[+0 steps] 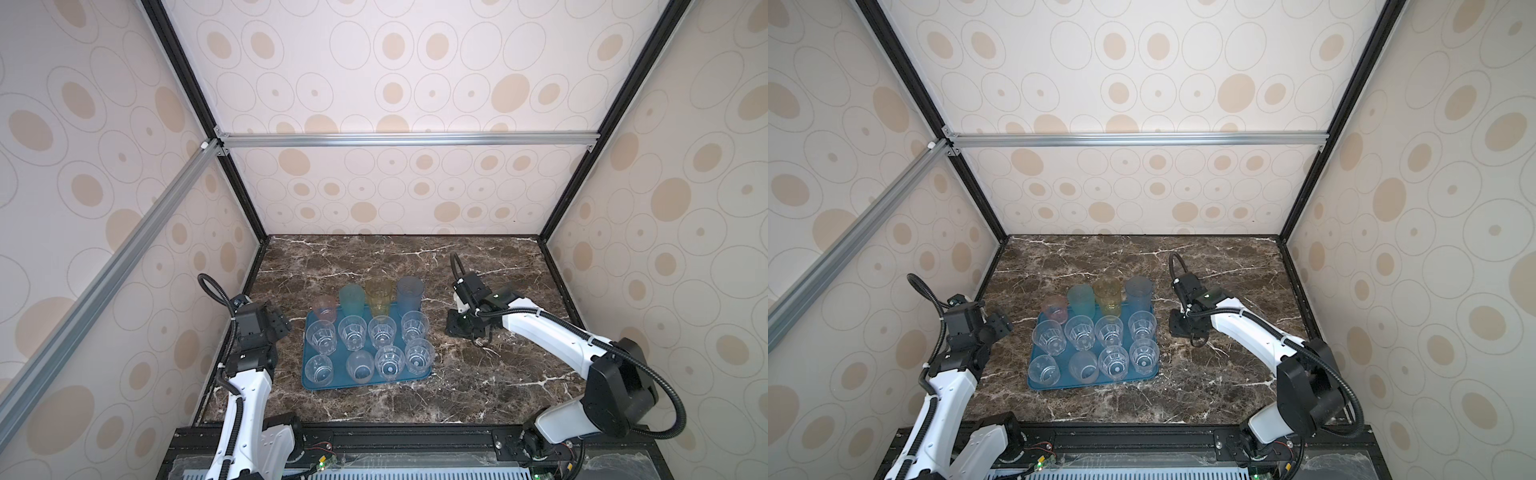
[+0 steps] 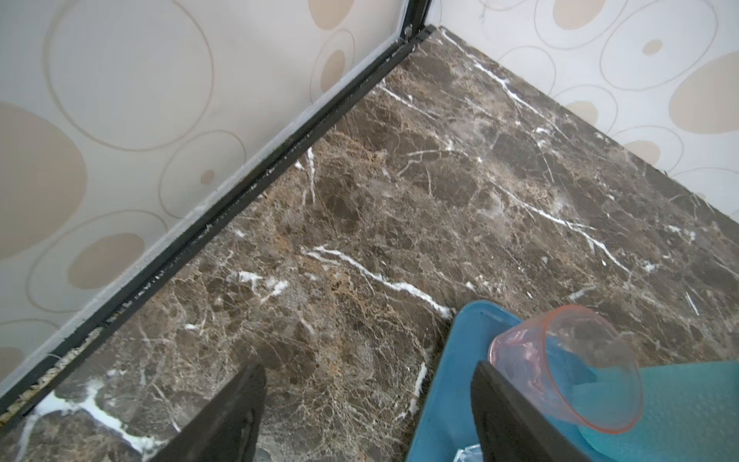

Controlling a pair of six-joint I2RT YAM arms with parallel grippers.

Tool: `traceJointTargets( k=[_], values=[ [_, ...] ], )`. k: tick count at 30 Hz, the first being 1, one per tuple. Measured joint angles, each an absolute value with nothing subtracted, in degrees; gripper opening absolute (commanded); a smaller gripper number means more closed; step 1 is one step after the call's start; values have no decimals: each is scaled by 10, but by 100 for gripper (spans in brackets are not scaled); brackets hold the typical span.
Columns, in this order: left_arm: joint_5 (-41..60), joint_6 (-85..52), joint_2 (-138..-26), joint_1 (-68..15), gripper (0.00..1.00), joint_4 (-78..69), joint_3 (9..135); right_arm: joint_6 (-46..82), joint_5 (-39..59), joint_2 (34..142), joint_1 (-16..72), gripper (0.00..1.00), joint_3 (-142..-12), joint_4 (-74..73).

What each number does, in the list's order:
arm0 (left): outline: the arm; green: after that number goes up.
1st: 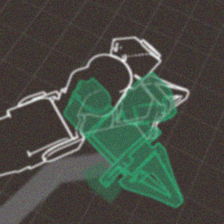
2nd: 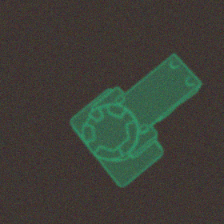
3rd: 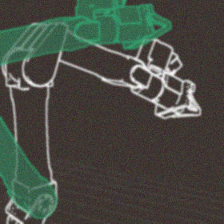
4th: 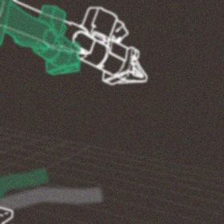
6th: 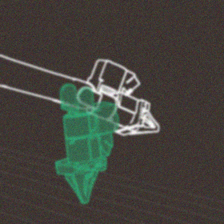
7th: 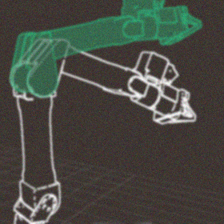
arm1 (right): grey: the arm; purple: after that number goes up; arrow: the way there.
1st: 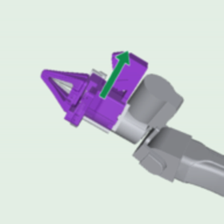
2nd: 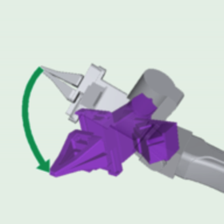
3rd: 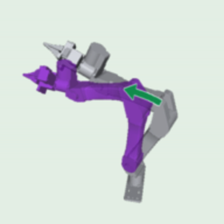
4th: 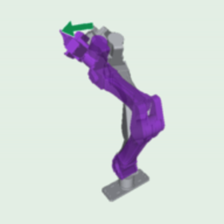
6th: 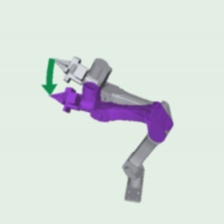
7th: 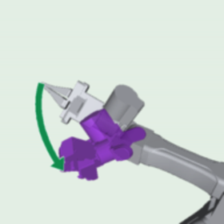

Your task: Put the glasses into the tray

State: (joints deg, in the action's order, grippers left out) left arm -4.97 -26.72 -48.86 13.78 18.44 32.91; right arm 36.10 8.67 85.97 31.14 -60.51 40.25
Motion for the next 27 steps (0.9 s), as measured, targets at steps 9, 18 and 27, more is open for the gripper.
traceJointTargets(
  k=[9,18,27],
  values=[
    [-35,-272,-490,138,80,177,319,382,157,934,322,37,-582,322],
    [-32,-272,-492,138,80,170,318,390,180,985,341,38,-578,281],
    [-30,-272,-492,138,80,164,317,385,157,1009,354,36,-594,297]
  ],
)
